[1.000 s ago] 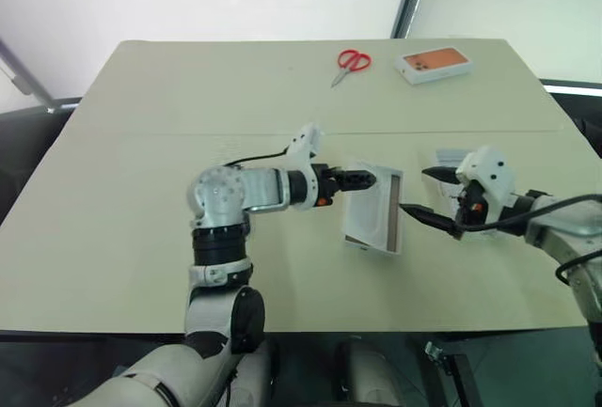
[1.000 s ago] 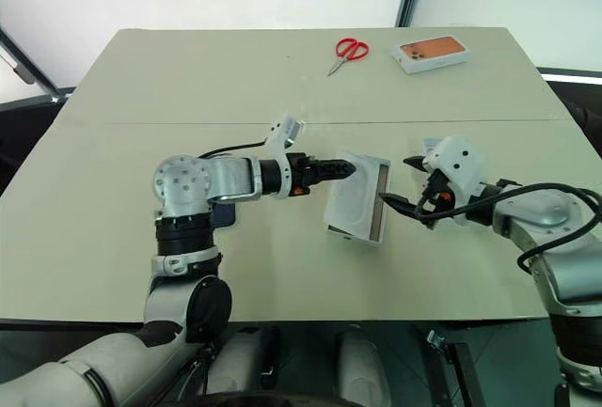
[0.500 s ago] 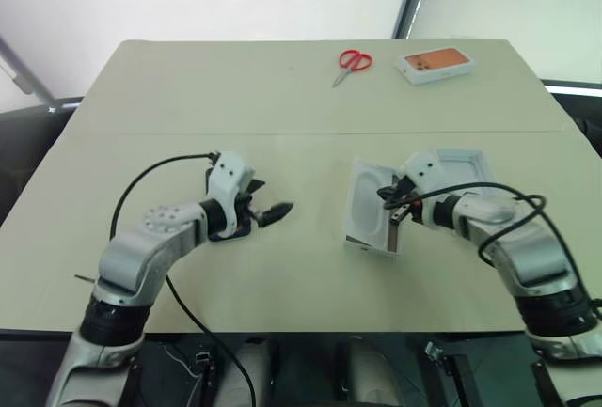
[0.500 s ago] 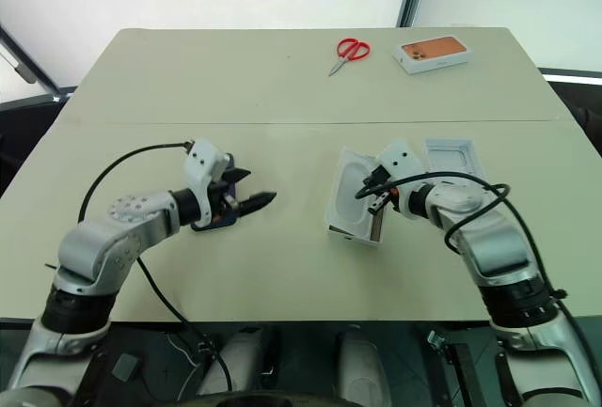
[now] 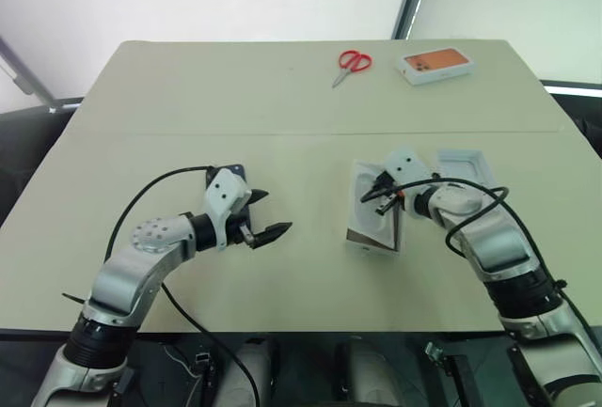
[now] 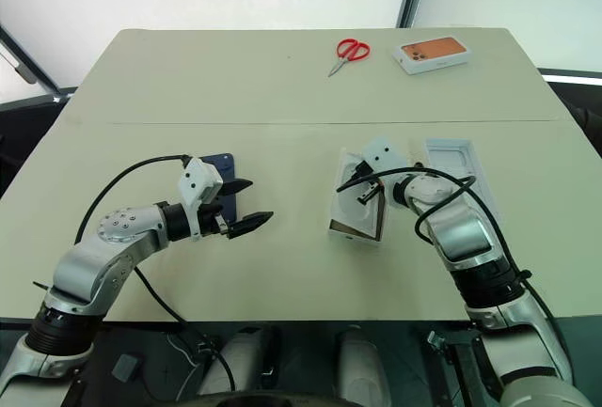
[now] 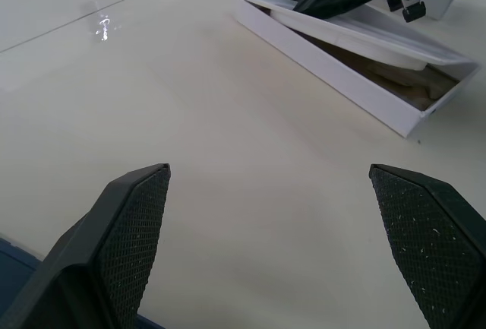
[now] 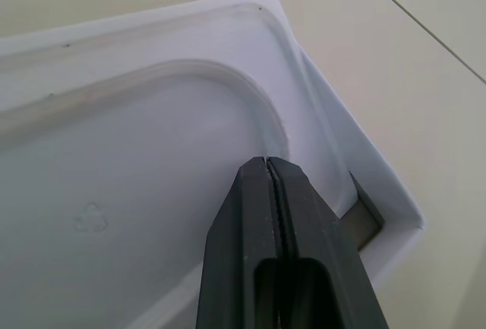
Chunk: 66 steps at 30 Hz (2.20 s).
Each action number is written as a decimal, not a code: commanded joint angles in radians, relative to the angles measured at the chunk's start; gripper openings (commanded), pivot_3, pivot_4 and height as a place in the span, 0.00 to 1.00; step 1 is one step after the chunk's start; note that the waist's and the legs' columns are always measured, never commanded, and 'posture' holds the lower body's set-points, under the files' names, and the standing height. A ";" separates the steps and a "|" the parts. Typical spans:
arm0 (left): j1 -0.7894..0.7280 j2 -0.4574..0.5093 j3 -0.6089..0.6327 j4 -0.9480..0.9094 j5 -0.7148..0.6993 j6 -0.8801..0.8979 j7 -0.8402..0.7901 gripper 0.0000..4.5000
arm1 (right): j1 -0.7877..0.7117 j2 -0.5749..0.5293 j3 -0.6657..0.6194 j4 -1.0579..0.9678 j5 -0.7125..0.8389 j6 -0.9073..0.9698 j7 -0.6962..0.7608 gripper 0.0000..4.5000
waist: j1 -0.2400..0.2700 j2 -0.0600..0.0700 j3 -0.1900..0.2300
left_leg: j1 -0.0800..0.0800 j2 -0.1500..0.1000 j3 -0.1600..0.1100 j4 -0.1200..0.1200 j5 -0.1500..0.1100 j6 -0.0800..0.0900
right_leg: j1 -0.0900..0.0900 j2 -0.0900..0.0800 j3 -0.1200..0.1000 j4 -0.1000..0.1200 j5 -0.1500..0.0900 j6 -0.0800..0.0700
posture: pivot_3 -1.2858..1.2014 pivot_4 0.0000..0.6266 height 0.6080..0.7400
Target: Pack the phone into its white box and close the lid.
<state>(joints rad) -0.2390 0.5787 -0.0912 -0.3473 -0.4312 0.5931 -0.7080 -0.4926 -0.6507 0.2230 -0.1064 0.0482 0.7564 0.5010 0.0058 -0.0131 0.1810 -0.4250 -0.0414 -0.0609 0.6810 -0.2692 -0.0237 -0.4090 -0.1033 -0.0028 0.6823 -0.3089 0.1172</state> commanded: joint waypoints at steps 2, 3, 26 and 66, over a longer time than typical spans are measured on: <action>0.005 -0.002 0.027 -0.017 0.007 -0.028 0.000 0.98 | -0.009 -0.068 0.005 -0.049 -0.056 -0.013 0.041 0.01 | 0.000 0.000 0.000 | 0.000 0.000 0.000 0.000 0.000 0.000 | 0.000 0.000 0.000 0.000 0.000 0.000 | 0.52 0.24 0.68; 0.006 -0.003 0.027 -0.018 0.008 -0.028 0.000 0.98 | -0.009 -0.084 0.009 -0.067 -0.063 -0.016 0.056 0.01 | 0.000 0.000 0.000 | 0.000 0.000 0.000 0.000 0.000 0.000 | 0.000 0.000 0.000 0.000 0.000 0.000 | 0.52 0.24 0.68; 0.028 -0.014 0.063 -0.032 -0.009 -0.033 -0.002 0.98 | 0.059 -0.125 0.074 -0.252 -0.049 -0.083 0.298 0.01 | -0.018 0.000 0.000 | 0.000 0.001 -0.001 0.000 0.000 0.001 | 0.000 0.001 0.000 0.000 0.000 0.000 | 0.52 0.24 0.68; 0.096 0.039 0.197 -0.055 -0.031 0.011 0.015 0.98 | 0.163 -0.152 -0.078 -0.426 0.227 -0.119 0.563 0.85 | -0.013 0.000 0.000 | 0.000 0.001 -0.002 -0.001 -0.001 0.001 | 0.000 0.000 -0.001 -0.001 0.000 0.000 | 0.52 0.24 0.68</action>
<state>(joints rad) -0.1435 0.6073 0.0783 -0.3662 -0.4490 0.6074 -0.6940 -0.3428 -0.7787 0.1679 -0.4670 0.2416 0.6274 1.0469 -0.0067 -0.0128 0.1812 -0.4251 -0.0405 -0.0624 0.6804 -0.2698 -0.0228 -0.4089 -0.1038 -0.0034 0.6815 -0.3089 0.1172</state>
